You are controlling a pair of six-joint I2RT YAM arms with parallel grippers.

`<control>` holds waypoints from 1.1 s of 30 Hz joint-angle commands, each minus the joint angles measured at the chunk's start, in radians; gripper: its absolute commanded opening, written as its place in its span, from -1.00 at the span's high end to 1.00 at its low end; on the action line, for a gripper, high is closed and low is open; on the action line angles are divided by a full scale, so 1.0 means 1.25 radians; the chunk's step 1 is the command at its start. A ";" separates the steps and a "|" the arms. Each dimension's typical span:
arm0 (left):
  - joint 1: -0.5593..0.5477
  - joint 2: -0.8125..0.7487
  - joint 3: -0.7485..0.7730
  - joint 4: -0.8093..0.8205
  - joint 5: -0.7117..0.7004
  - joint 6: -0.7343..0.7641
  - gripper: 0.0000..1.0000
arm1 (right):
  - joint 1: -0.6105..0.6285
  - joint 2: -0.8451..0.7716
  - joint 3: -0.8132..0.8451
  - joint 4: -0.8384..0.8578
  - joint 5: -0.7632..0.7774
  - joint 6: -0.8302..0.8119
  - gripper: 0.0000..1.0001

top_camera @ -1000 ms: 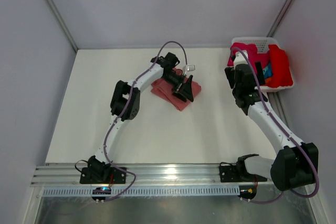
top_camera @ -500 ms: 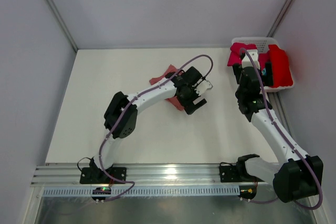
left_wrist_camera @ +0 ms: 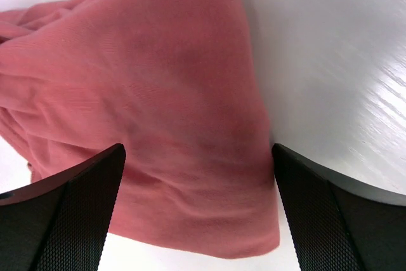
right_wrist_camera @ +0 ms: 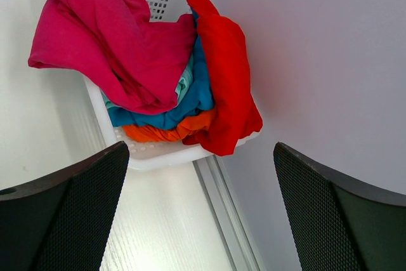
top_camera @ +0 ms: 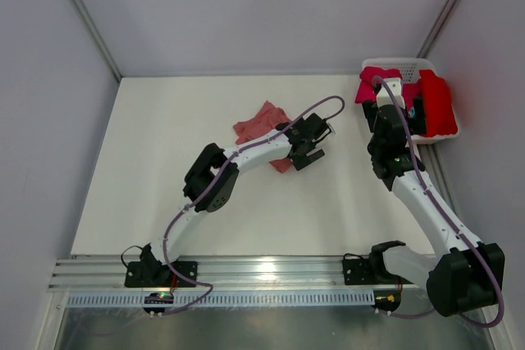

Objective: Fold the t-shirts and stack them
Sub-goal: Neatly place the folded tshirt to the corner

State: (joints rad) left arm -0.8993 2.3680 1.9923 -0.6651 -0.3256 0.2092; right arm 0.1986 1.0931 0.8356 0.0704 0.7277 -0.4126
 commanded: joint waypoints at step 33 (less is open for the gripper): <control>0.098 -0.109 -0.182 -0.066 -0.070 0.008 0.76 | -0.004 -0.028 0.009 -0.017 -0.053 0.028 -0.99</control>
State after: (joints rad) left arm -0.8619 2.2864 1.8183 -0.6727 -0.4213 0.2577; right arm 0.1986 1.0927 0.8356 0.0277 0.6724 -0.4011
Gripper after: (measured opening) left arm 0.177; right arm 0.994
